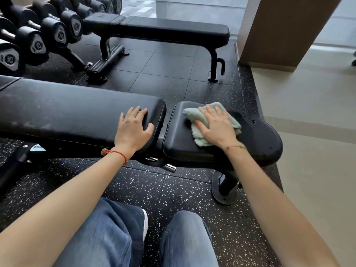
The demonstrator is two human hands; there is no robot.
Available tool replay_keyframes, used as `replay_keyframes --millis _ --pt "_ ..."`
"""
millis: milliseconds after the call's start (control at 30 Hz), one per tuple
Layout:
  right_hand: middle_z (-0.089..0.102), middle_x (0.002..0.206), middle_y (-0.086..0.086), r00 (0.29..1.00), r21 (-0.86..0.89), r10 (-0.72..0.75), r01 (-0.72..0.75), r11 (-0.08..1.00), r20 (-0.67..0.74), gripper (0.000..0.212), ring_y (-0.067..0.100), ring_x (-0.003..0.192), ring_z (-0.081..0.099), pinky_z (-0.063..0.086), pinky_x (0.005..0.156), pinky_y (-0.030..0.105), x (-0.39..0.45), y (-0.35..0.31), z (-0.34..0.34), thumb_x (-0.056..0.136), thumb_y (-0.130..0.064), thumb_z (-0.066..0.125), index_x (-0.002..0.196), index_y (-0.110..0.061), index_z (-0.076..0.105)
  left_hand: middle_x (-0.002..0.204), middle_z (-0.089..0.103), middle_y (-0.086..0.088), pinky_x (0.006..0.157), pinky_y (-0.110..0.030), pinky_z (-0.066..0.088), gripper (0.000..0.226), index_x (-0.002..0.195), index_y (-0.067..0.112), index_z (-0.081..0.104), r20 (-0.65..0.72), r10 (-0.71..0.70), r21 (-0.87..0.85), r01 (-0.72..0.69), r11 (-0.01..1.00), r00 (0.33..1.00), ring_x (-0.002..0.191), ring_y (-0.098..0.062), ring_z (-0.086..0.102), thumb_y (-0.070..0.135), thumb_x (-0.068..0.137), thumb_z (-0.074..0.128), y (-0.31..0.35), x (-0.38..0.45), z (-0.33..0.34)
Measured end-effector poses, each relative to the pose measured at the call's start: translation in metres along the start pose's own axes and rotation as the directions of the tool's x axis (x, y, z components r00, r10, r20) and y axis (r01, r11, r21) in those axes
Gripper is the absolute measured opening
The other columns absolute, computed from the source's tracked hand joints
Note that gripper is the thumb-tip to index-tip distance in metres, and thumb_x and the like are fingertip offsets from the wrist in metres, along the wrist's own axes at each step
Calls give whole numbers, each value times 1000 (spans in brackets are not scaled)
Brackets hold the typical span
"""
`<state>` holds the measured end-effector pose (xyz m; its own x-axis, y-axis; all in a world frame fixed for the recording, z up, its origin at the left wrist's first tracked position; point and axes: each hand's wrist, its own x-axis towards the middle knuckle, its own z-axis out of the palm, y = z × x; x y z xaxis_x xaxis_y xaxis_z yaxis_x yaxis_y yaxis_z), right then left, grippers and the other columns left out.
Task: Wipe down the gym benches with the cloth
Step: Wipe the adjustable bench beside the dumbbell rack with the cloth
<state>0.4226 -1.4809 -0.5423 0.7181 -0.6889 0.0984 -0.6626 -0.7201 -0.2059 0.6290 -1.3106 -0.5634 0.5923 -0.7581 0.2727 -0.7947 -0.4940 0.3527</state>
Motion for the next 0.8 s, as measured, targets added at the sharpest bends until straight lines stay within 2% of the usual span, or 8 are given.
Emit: replay_keyframes --millis 100,167,267,400,500,633,700,800 --pt "23 161 -3 979 94 -204 205 974 -15 61 20 151 11 4 124 40 -35 -17 4 97 -58 32 152 -32 29 154 37 -8 122 -45 11 56 144 17 44 0 -1 -2 1 1000 1000 146 -23 25 37 92 51 -3 0 -1" --pt "25 159 -8 959 134 -281 283 950 -35 61 14 150 13 5 124 36 -71 -1 1 96 -61 29 150 -34 31 154 37 -8 122 -45 11 56 144 17 44 -1 1 -2 -1 1000 1000 146 -23 25 37 92 51 -3 0 -1" --pt "29 158 -6 984 128 -171 175 976 -41 57 14 149 17 4 122 31 -72 46 -8 98 -55 38 149 -31 33 154 37 -9 122 -46 12 56 144 16 44 5 2 -1 -2 1000 1000 146 -24 25 36 92 51 -1 0 -2" --pt "28 159 3 998 6 50 -50 999 -42 55 24 148 20 8 121 40 -3 47 -12 101 -47 38 151 -26 31 154 36 -11 121 -46 14 57 145 13 43 23 -19 68 17 998 1000 145 -26 26 34 92 50 7 -1 -4" --pt "24 161 3 1000 4 7 -7 1000 -18 56 24 149 16 5 122 41 6 24 -8 101 -47 37 152 -26 28 150 42 -12 119 -44 21 53 141 12 47 -4 9 30 -9 1000 1000 142 -27 33 31 92 51 22 0 -5" --pt "25 160 -4 983 97 -181 184 978 -40 56 18 150 14 5 124 37 -69 33 -11 100 -52 39 151 -30 30 154 37 -5 121 -42 16 53 146 16 40 84 246 -22 -245 969 966 145 -20 28 34 97 46 57 -5 11" --pt "25 159 -8 990 112 -111 120 986 -89 57 13 150 14 3 123 31 -104 54 -13 98 -56 36 151 -33 31 156 34 -5 122 -40 15 55 148 15 36 127 299 -39 -296 954 946 147 -19 24 36 98 44 68 -9 20" --pt "32 157 -2 983 107 113 -98 989 -144 55 18 148 22 5 121 28 -97 93 -22 99 -48 44 149 -25 37 156 34 -5 122 -40 16 58 149 15 35 128 302 -23 -301 953 945 147 -19 25 40 98 43 67 -9 24"
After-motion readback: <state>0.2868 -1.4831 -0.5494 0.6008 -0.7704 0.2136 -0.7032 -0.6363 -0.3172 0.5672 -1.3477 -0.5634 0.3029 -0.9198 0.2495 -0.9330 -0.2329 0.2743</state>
